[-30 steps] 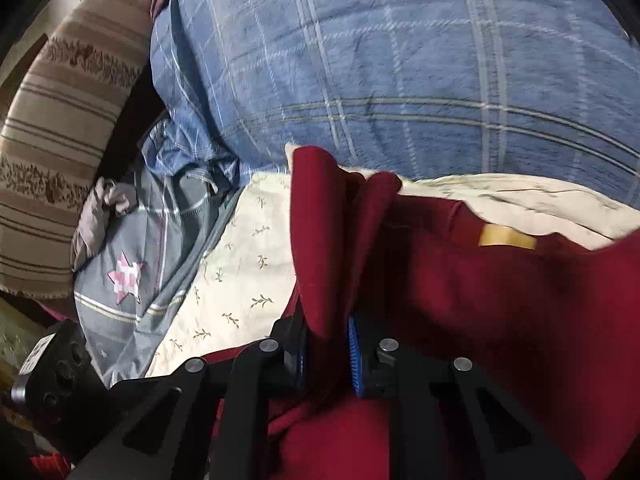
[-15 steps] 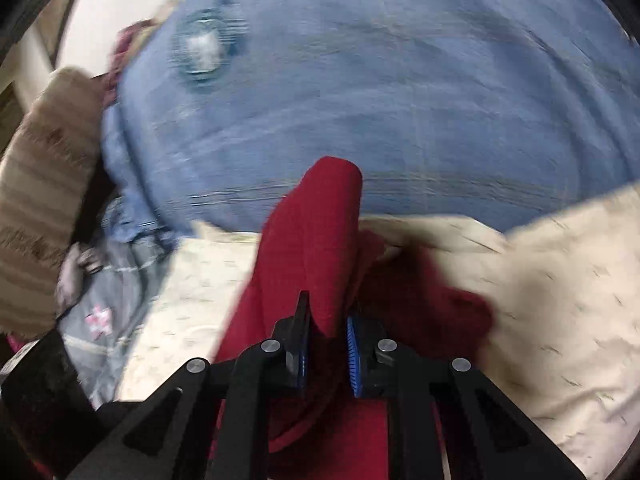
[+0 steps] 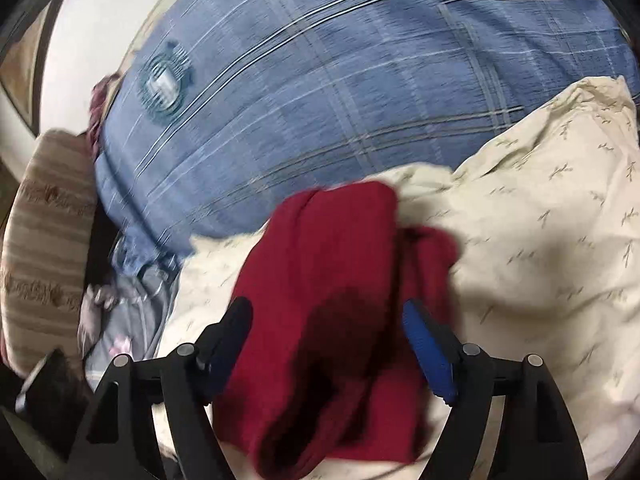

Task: Fold small clothes

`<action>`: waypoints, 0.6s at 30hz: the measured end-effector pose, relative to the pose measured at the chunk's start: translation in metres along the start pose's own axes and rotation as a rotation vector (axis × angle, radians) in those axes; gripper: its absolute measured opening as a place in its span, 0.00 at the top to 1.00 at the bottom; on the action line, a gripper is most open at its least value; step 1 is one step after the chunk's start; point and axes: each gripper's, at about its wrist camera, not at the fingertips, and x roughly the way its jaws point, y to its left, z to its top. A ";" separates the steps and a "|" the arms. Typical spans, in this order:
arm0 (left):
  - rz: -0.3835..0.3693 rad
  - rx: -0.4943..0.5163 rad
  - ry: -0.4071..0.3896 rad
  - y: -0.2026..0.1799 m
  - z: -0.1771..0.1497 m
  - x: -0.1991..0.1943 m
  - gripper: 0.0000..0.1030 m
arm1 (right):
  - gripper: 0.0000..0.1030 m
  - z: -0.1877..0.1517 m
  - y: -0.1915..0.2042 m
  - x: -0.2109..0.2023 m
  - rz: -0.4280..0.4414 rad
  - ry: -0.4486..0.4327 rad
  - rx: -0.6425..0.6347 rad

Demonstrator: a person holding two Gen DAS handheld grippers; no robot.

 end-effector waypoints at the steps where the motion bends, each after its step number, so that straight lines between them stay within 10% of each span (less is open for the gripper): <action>1: 0.019 -0.012 0.011 0.004 0.000 0.004 0.25 | 0.23 -0.002 0.004 0.003 -0.001 0.011 -0.022; 5: 0.055 -0.063 0.078 0.009 -0.012 0.024 0.25 | 0.67 -0.024 0.010 0.026 -0.255 0.065 -0.197; 11: 0.065 -0.079 0.109 0.003 -0.018 0.027 0.25 | 0.67 -0.048 -0.007 0.017 -0.270 0.053 -0.173; 13: 0.035 -0.115 0.081 0.003 -0.012 0.015 0.25 | 0.61 -0.046 -0.003 0.005 -0.249 0.014 -0.168; 17: -0.028 -0.236 0.030 0.021 -0.003 0.005 0.18 | 0.02 -0.033 -0.015 -0.020 -0.159 -0.159 -0.071; 18: -0.036 -0.253 0.030 0.023 -0.002 0.010 0.18 | 0.00 -0.028 -0.020 -0.019 -0.144 -0.179 -0.059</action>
